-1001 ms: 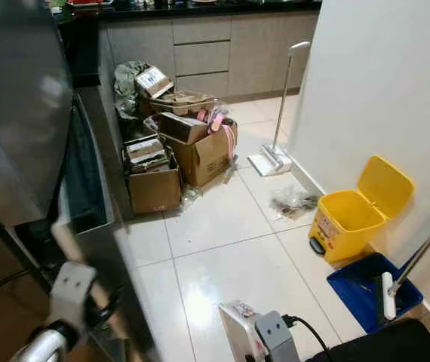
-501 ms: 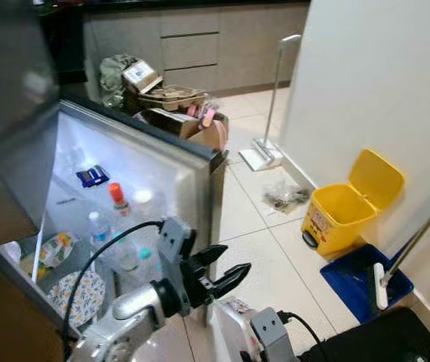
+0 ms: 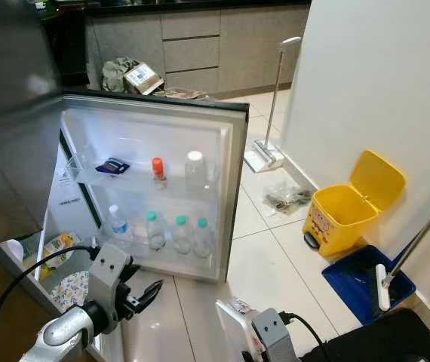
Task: Restocking fridge
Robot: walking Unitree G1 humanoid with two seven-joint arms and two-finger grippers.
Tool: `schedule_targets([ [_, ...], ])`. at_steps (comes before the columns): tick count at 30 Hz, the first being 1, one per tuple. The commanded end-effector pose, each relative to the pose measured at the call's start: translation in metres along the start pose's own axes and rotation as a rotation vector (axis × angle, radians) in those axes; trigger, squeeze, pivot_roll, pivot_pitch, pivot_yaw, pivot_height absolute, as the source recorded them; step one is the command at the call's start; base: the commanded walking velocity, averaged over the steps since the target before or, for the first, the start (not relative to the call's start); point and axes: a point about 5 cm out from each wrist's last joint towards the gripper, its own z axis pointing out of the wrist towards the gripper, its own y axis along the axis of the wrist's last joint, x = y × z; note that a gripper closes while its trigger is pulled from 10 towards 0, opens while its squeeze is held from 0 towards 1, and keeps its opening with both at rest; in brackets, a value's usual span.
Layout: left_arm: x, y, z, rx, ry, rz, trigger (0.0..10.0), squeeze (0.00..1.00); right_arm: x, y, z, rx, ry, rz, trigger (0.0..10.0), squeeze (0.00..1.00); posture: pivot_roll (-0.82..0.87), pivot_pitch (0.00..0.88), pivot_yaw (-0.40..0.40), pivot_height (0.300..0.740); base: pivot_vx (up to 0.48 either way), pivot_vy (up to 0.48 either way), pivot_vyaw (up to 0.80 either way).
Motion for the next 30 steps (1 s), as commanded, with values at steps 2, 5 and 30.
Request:
schedule_targets([
  [2, 0.004, -0.019, -0.009, 0.067, 0.051, 0.033, 10.0, 0.00, -0.001, 0.005, 0.001, -0.028, -0.011, -0.006, 10.0, 0.00, -0.08, 0.061, -0.005, 0.740, 0.000, 0.000, 0.00],
  [5, 0.005, -0.037, -0.019, 0.121, 0.113, 0.021, 10.0, 0.00, -0.002, 0.013, 0.003, -0.064, -0.015, -0.010, 10.0, 0.00, -0.08, 0.060, -0.006, 0.740, 0.000, 0.000, 0.00],
  [30, 0.003, -0.062, -0.015, 0.141, 0.338, -0.020, 10.0, 0.00, 0.016, 0.060, 0.016, -0.301, 0.000, -0.002, 10.0, 0.00, -0.08, 0.056, -0.007, 0.740, 0.000, 0.000, 0.00],
])
